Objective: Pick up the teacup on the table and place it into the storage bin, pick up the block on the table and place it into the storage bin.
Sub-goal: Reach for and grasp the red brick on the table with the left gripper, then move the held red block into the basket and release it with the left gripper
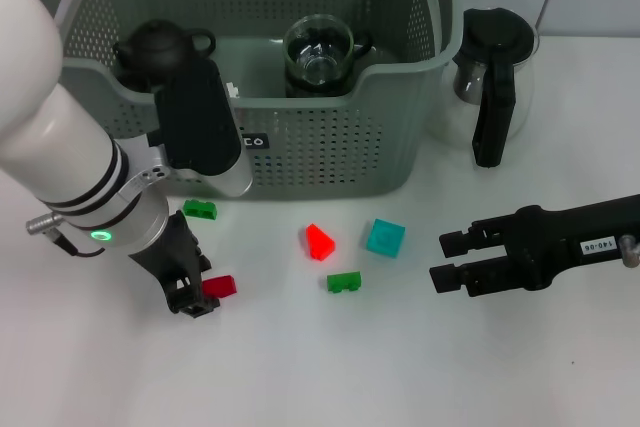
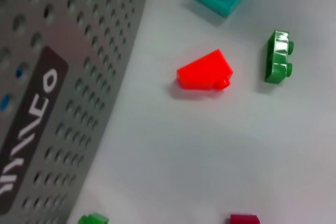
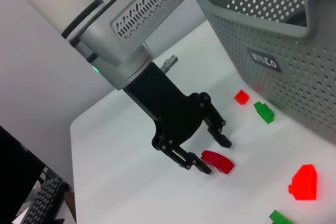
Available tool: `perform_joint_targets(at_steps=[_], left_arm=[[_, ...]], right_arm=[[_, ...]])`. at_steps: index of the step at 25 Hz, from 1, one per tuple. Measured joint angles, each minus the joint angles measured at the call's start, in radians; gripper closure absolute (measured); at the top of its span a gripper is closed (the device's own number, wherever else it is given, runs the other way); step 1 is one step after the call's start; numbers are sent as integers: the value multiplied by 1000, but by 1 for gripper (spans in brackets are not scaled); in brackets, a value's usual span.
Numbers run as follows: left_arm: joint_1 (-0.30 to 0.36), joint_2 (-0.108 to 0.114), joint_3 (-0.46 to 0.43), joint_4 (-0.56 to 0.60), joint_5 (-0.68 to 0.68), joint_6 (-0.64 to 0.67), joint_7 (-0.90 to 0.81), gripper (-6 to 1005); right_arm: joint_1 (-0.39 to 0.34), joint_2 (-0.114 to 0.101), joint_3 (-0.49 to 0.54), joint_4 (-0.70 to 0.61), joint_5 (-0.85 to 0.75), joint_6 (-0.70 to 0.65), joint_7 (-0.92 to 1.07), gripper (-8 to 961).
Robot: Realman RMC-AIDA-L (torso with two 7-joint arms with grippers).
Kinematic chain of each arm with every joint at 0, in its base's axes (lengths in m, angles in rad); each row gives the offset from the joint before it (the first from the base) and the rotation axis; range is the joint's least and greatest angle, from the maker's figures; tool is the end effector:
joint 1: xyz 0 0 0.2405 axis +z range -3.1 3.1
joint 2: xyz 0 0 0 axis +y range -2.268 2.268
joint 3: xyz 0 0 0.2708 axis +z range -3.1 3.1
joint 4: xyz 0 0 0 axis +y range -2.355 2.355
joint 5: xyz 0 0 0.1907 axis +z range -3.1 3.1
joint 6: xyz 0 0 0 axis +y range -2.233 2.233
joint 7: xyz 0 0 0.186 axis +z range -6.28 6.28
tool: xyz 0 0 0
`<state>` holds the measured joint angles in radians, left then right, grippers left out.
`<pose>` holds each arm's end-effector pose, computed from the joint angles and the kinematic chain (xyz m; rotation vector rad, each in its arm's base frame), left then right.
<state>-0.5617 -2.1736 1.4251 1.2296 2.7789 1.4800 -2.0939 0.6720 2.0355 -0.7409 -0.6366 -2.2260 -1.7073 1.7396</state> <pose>-0.2518 0.3306 -0.0820 -2.7862 -0.3815 0.7956 0.2262 0.3246 -0.0532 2.8999 -0.9479 -0.4297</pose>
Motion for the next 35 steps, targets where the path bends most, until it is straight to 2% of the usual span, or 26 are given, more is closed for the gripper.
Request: perform_joint_targets(at_steps=[1,6,9,12,15,18,20,21,22,24,26,28,31,35], left_arm=[[-1,0,0,-3,2,0,-3,422],[-26,6,-6,-32,11,-1,-43,585],[-32,6,-10,-37,13,-1,-45,788],[-33,6,-14,-37,13,7,-47,796],[-36,6,-58,-10,-9,54,-24,804],[-52,8,-179,45,-80,176,34,811],[-78,16,-302,66,-139,281,86,814],[-78,16,-302,66,-139,281,86,814],[-129,46,-507,65,-239,424,156,815],[-156,74,-628,45,-312,492,183,815],[-175,121,-737,-3,-439,550,199,815],[-181,161,-801,-58,-586,566,201,815],[-187,186,-850,-97,-721,502,176,814],[-229,183,-842,-97,-772,335,84,814]], right_arm=[[0,0,0,0,0,0,0,241],[2,0,0,0,0,0,-2,241],[3,0,0,0,0,0,-2,241],[3,0,0,-2,0,0,-1,241],[2,-1,0,-4,1,0,0,241],[6,-1,0,-4,2,0,0,241],[10,-1,0,-4,2,0,0,241],[11,-1,0,-4,2,0,0,241],[12,-1,-1,-3,2,0,0,241],[13,-2,-1,-3,2,0,0,241],[13,-2,-1,-3,2,0,0,241],[13,-2,-1,-2,2,0,-1,241],[12,-2,-1,-2,2,0,-3,241],[12,-1,0,-4,2,0,-3,241]])
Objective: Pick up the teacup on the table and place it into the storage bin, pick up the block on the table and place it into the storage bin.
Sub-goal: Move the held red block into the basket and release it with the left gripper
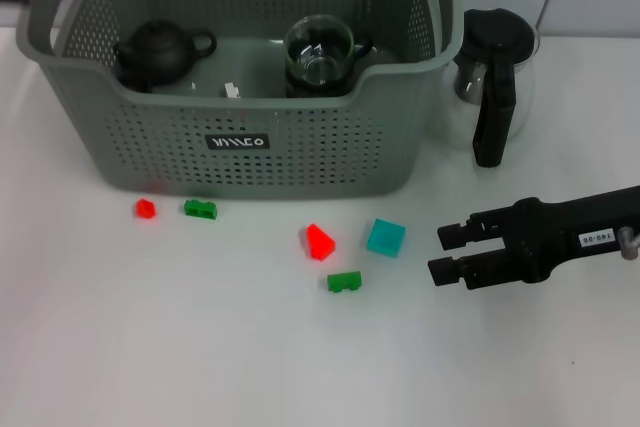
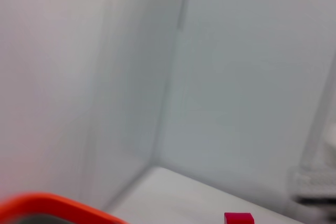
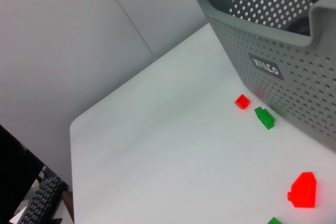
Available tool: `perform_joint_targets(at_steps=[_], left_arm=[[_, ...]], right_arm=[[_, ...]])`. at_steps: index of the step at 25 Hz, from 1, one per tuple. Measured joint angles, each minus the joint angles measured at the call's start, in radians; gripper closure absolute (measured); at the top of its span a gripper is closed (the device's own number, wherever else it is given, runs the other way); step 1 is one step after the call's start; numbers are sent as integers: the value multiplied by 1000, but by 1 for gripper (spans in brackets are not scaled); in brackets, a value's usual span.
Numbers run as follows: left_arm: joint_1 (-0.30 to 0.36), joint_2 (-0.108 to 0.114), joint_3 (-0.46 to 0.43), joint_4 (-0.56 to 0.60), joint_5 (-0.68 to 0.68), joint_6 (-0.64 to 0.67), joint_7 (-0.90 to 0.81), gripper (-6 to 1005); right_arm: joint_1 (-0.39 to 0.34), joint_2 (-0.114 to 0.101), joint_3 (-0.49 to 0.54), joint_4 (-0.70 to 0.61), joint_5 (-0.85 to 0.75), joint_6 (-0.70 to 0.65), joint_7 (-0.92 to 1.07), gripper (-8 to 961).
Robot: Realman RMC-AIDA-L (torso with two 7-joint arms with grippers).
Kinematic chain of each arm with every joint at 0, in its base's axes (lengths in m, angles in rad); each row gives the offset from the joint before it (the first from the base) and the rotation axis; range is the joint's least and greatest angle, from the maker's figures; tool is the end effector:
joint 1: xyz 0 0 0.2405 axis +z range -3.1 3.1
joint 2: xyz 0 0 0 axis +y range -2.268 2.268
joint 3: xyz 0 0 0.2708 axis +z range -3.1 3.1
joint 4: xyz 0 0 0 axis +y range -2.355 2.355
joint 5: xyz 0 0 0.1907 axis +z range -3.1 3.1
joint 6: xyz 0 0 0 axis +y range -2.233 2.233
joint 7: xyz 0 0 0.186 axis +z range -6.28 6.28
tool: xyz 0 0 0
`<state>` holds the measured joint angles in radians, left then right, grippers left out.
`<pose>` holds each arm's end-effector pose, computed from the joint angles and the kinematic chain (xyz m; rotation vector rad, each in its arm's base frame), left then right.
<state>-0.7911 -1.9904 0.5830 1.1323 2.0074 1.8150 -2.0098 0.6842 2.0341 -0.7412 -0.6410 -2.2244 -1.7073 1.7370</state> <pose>-0.1199 0.3934 0.0705 -2.7712 -0.5572 -0.7321 0.2221 0.3283 -0.0521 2.9114 -0.9223 -0.4294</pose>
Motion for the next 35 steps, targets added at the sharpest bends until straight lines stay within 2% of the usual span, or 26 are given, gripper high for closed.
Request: perform_joint_targets(at_steps=[2,5,9,13,16,21,30,35], left_arm=[[-27,-4,43,2,12,-110,-28,814],[-60,-2,179,-12,71,-307,-64,815],[-116,-9,357,-71,253,-560,-127,815],[-197,-33,440,-201,449,-710,-174,815],[-251,-56,458,-306,597,-784,-201,814],[-281,-93,462,-357,792,-846,-259,812],[-284,-84,443,-359,802,-798,-304,796],[-277,-90,442,-349,801,-792,-324,694]], right_arm=[[0,0,0,-2,0,0,1,241],[1,1,1,-3,0,0,1,241],[1,1,2,-3,0,0,2,241],[4,1,5,-5,0,0,2,241],[6,1,7,-5,0,0,2,241],[7,0,22,-5,0,0,1,241],[10,-2,33,-5,0,0,-6,241],[11,-2,33,-5,0,0,-6,241]])
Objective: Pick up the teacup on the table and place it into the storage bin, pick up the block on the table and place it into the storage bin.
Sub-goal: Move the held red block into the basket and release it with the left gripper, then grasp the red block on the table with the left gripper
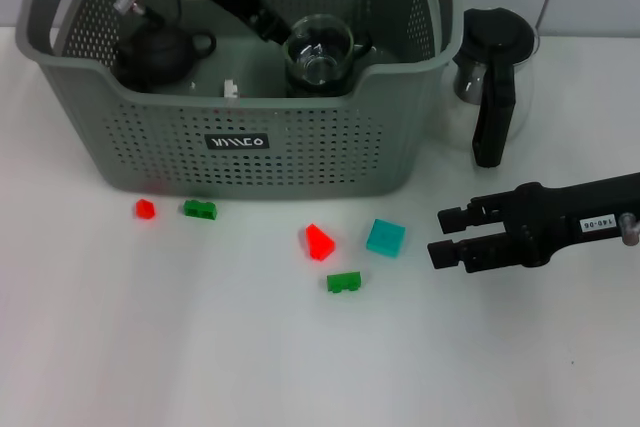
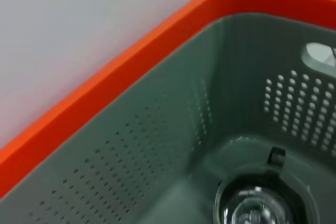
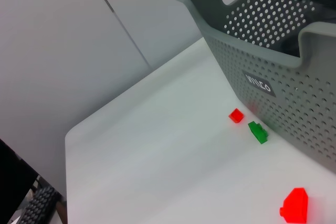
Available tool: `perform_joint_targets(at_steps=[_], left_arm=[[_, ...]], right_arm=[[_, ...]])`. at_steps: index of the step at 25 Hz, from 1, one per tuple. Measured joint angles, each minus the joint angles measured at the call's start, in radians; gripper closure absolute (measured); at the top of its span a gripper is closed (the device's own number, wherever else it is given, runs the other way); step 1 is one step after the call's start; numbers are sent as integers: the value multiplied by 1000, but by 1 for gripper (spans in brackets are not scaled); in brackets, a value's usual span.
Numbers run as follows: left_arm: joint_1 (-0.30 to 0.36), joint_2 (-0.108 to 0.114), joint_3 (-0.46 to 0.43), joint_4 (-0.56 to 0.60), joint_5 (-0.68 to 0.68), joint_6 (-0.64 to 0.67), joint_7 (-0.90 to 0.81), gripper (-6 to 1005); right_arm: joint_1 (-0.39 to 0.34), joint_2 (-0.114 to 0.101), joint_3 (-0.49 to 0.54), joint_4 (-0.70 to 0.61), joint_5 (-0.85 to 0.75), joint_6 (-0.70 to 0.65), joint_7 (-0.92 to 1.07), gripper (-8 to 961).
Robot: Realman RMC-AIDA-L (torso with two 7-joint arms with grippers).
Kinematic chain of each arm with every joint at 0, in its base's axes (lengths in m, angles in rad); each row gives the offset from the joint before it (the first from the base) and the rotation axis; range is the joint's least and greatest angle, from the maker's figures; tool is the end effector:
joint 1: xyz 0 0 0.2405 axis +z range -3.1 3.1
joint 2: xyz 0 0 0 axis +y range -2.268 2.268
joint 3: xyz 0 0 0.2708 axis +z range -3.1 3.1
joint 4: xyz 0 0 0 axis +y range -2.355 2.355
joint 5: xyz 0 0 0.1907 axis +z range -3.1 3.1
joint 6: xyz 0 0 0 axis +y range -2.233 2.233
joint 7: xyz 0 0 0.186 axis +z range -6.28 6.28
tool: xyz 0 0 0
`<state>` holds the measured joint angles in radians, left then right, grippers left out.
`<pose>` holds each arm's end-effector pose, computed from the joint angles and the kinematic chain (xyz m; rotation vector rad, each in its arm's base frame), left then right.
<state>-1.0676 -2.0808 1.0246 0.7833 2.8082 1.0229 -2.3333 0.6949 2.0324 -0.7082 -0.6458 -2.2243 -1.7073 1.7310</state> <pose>-0.1497 0.4991 -0.0378 -2.3862 -0.5666 0.2813 0.2182 0.3350 -0.0473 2.9312 -0.9149 -0.4682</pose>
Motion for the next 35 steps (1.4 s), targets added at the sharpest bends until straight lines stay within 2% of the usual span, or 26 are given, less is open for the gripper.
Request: perform_joint_targets(at_steps=[4,7,9,11,14,18,19,20,24,29,35], left_arm=[[44,-9,-49,122,-55,58,-32,613],[130,-15,-129,335,-217,191,-20,476],[179,-2,-152,422,-331,272,-19,384],[237,14,-187,499,-448,356,-12,366],[305,16,-278,559,-584,465,61,339],[403,5,-430,559,-757,623,238,334],[403,5,-430,559,-757,623,238,335],[448,-1,-496,546,-787,694,308,336],[518,-9,-553,541,-785,782,404,339],[607,-36,-572,559,-773,824,483,340],[638,-54,-535,562,-635,878,556,341]], right_arm=[[0,0,-1,0,0,0,1,241],[0,0,-1,0,0,0,3,241],[-1,0,-1,0,0,-1,3,241],[-1,0,0,0,0,0,2,241],[0,1,-1,2,0,1,0,241],[0,2,-1,1,0,2,2,241],[0,2,-1,1,0,2,4,241],[0,2,-1,1,0,3,5,241],[0,2,-1,1,0,7,6,241],[0,2,0,1,0,9,8,241],[0,1,0,1,0,6,9,241]])
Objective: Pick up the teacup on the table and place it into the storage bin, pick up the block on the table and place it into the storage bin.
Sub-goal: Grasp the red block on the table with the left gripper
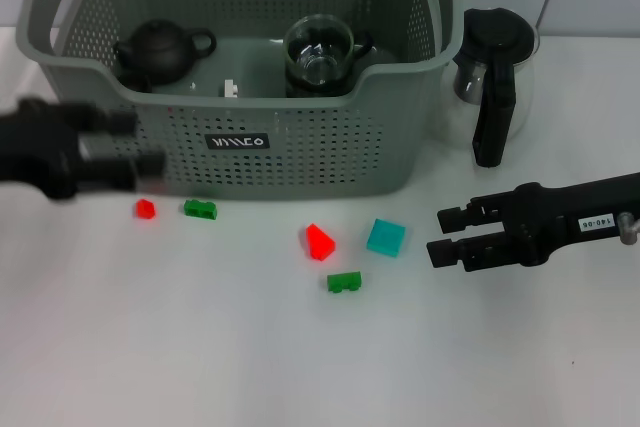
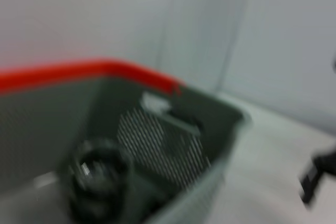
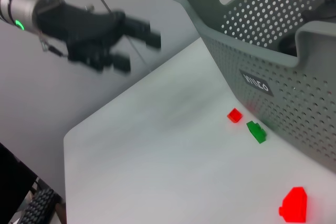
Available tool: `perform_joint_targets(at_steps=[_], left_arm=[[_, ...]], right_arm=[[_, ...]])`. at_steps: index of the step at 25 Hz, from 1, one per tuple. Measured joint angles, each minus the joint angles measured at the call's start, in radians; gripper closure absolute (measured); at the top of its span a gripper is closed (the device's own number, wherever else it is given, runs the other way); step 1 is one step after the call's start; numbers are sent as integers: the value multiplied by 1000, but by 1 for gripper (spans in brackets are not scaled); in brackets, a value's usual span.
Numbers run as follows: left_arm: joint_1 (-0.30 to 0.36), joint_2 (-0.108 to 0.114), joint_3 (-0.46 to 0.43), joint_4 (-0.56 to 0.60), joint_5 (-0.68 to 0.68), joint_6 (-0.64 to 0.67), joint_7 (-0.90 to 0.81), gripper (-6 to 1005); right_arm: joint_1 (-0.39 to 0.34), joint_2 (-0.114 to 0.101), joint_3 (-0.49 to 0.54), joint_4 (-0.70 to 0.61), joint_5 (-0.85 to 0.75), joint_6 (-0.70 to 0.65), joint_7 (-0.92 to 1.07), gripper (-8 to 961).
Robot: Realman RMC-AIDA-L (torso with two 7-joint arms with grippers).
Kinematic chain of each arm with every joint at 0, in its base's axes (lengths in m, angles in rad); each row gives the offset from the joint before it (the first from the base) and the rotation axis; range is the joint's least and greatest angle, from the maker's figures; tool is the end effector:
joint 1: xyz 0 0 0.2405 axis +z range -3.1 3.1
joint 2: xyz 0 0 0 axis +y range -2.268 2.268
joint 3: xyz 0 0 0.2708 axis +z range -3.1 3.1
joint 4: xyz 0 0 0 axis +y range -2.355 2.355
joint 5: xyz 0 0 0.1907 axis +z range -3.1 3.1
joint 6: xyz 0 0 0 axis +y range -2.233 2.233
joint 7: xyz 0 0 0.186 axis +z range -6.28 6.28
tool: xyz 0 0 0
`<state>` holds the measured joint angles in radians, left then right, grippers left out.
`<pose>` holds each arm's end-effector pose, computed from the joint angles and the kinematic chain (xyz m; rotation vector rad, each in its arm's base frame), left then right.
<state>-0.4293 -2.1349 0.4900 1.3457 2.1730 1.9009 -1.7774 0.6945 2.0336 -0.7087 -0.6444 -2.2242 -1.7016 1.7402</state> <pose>-0.2431 0.3063 0.0487 -2.6373 -0.6977 -0.4700 0.2185 0.3355 -0.0481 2.9279 -0.9322 -0.4680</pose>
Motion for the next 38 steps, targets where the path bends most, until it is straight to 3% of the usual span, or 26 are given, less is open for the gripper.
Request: perform_joint_targets(at_steps=[9,20,25,38], left_arm=[[-38,-34,311,-67,176,-71,-4,343],[-122,-37,601,-163,193,-324,-59,345],[-132,-39,693,-190,205,-399,-65,346],[-164,-43,821,-289,198,-549,-73,348]], right_arm=[[-1,-1,-2,4,-1,-6,1,241],[-10,-1,0,3,-3,-5,4,241],[-18,-7,-9,3,-6,5,4,241],[-25,-28,-14,-3,-84,18,4,240]])
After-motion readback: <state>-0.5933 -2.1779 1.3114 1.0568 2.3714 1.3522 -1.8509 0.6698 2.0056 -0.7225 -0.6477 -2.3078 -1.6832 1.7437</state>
